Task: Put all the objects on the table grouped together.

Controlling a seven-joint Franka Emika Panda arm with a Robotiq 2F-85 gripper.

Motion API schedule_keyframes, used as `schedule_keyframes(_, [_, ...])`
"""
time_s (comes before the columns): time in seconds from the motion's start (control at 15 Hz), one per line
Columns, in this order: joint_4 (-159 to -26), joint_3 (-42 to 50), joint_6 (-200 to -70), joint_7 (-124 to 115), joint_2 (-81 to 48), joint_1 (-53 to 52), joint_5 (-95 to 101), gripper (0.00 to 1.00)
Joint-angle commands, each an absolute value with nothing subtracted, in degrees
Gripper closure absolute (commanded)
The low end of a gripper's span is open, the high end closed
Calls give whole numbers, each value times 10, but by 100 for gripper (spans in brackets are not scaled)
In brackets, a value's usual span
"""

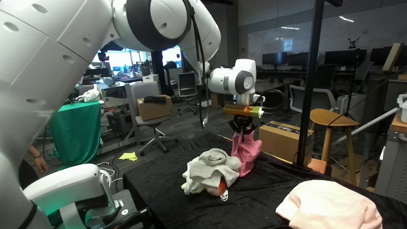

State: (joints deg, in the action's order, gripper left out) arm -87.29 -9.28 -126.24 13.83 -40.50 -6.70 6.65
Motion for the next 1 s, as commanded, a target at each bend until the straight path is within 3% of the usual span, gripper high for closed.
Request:
schedule_keyframes(0.0, [-971,-108,-1261,136,-312,-66,36,99])
schedule_keyframes(0.53, [-1056,-141,-1233,191,-228,-70,-7,99])
schedule_keyframes(0.93, [-1071,-132,-1242,185,-269,-101,39,99])
